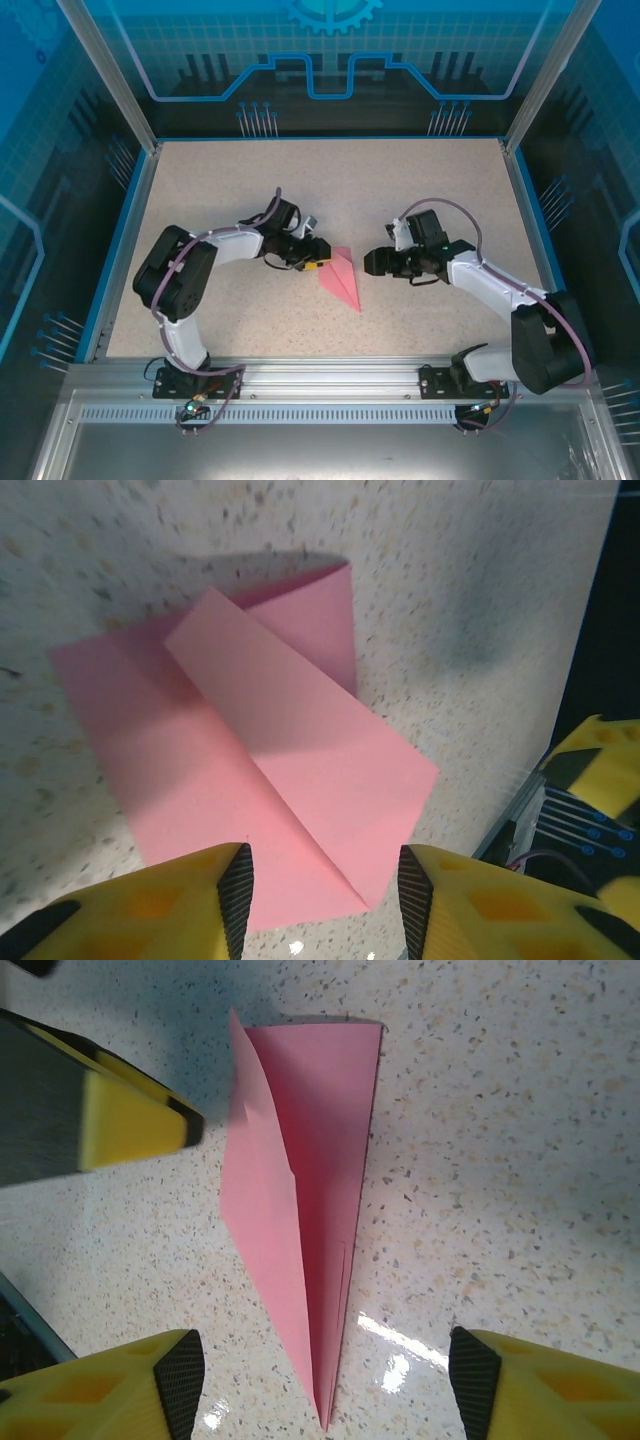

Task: Fold a paper plane with a square sheet of paper (fold left side to right side)
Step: Turn over the paper at the center of the table.

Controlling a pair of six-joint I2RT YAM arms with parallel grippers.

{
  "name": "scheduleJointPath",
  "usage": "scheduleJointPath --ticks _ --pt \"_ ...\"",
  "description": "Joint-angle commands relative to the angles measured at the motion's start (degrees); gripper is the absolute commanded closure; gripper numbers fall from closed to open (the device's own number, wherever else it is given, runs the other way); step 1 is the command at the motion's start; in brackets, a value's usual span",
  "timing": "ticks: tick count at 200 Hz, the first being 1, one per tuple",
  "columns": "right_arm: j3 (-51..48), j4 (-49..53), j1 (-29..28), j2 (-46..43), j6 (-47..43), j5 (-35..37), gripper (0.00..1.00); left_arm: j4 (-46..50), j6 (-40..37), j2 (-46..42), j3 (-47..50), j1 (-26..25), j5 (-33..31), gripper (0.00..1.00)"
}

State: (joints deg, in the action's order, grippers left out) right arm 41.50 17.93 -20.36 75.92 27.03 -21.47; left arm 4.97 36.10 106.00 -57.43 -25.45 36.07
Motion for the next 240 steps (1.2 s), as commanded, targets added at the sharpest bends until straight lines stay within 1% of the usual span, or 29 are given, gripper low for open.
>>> scheduleJointPath --ticks 1,43,62,86,99,120,126,150,179,191,210,240 --pt "-1.69 -1.06 1.84 -2.28 0.72 -1.23 0.31 -2.01 1.44 2.99 -2.61 -0.7 1.45 0.55" --pt "-4.26 -0.92 5.38 -6.69 1.18 -3.61 0.29 -2.06 1.7 7.18 -5.33 -2.04 1.76 0.55" --pt "-5.41 -1.28 7.58 -8.5 1.41 -5.86 0.26 -2.46 2.11 8.66 -6.67 -2.56 2.28 0.58" --pt "-6.35 -1.74 9.89 -9.98 1.58 -9.38 0.19 -3.99 2.83 9.32 -7.76 -2.83 3.08 0.67" --pt "-6.7 -2.15 10.72 -10.3 1.58 -11.29 0.14 -4.54 3.06 8.91 -8.1 -2.79 3.23 0.75" --pt "-7.29 -3.75 12.09 -10.05 2.5 -14.65 0.01 -4.53 2.34 6.5 -8.7 -2.8 3.08 0.88" --pt "-7.64 -4.57 12.48 -9.93 3.04 -15.83 0.01 -4.22 2.08 5.53 -8.97 -2.74 3.12 0.91" --pt "-8.96 -9.73 14.75 -9.28 6.35 -21.35 0.01 -1.92 1.09 0.91 -10.37 -1.85 2.95 0.98" --pt "-9.35 -18.6 16.56 -7.76 11.78 -29.52 0.01 -0.54 1.52 -5.42 -11.55 0.61 3.2 1.0" --pt "-8.73 -21.74 16.62 -6.49 14.19 -31.94 0.01 -0.39 1.97 -7.91 -12.16 1.6 3.42 1.0" --pt "-8.63 -29.56 16.35 -4.27 19.63 -35.27 0.01 -0.31 2.82 -11.37 -13.93 2.82 4.15 1.0" --pt "-7.04 -40.2 13.8 -0.41 25.39 -37.4 0.01 1.0 3.82 -12.66 -18.34 3.21 7.13 1.0"
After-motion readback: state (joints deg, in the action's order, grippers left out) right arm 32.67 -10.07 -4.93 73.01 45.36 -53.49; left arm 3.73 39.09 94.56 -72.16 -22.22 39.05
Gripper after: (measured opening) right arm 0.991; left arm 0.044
